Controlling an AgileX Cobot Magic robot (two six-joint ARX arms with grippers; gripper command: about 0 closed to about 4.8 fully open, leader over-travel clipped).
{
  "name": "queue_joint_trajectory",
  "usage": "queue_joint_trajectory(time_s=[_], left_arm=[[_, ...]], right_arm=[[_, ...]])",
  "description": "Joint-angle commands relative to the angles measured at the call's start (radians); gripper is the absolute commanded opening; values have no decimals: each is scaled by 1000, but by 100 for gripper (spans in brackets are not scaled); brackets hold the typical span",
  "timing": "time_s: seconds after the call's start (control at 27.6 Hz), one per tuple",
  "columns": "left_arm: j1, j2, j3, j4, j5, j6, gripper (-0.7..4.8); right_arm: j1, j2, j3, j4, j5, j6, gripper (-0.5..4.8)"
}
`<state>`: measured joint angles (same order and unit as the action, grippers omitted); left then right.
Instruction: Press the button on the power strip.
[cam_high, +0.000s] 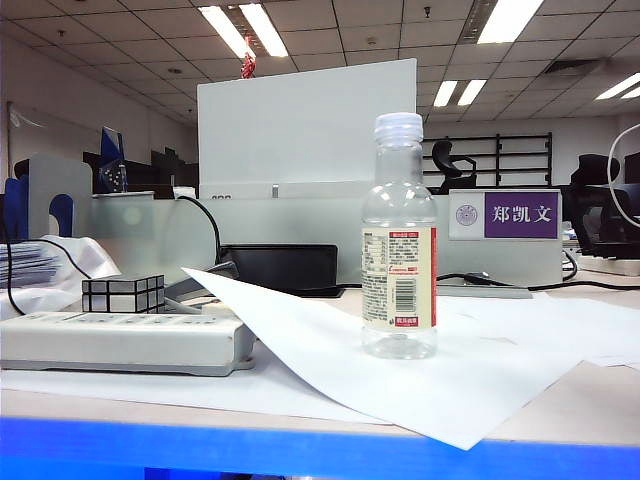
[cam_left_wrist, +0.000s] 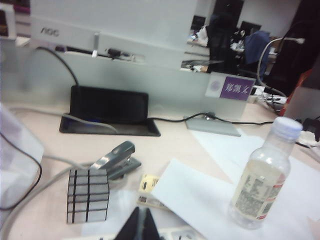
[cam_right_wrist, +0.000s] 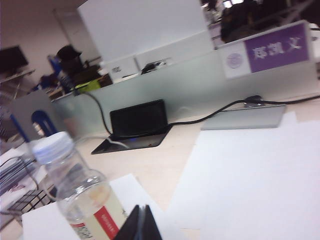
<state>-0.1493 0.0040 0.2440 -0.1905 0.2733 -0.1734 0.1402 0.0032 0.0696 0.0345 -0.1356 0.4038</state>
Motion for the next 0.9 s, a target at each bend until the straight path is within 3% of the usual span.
queue_joint_trajectory(time_s=[0.04,0.9], left_arm=[[0,-2,-18,30,-8,1,-5],[0,-2,-201,156,-7,0,-5]], right_arm=[[-1,-1,-28,74,11,44,3],[-1,-1,-58,65,30,10,4]])
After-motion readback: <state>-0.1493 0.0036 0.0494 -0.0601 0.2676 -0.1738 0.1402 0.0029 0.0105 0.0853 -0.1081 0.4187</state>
